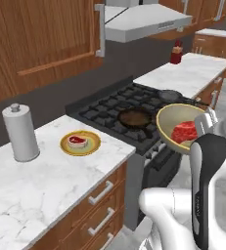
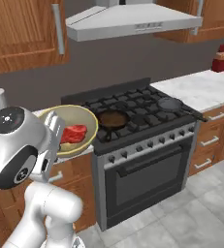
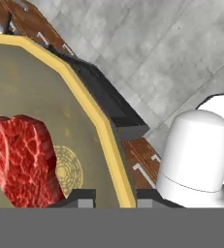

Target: Place one of the steaks on the plate and the other in the bowl. Then place the bowl in the fridge.

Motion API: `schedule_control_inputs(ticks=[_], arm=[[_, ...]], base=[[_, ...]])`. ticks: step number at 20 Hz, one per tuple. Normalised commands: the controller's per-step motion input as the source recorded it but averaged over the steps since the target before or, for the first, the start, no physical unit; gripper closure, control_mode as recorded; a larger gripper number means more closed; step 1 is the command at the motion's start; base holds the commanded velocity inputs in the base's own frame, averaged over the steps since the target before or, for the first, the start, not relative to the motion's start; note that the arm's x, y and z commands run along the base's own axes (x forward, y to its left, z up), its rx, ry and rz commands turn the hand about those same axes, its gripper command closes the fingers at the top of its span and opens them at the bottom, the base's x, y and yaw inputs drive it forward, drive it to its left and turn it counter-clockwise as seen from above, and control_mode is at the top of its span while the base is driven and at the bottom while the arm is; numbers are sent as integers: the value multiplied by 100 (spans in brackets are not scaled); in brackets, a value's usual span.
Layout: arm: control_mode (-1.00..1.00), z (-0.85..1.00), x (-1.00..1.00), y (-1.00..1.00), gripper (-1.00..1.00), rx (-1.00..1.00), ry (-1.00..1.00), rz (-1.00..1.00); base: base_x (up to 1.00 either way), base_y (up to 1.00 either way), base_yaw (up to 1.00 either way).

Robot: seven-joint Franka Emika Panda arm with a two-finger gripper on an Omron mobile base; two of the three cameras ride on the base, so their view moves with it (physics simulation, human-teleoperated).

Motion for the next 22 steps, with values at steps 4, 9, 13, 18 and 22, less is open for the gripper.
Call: schedule_control_inputs(ticks=[4, 9, 13, 18, 22], arm=[[100, 0, 0, 0, 100, 0, 0, 0], [100, 0, 0, 0, 100, 0, 0, 0], [100, 0, 0, 0, 100, 0, 0, 0], [100, 0, 0, 0, 100, 0, 0, 0], [100, 0, 0, 0, 100, 0, 0, 0]], base=[[0, -3, -96], [1, -5, -94], [13, -3, -90], [34, 0, -83], [80, 0, -67]])
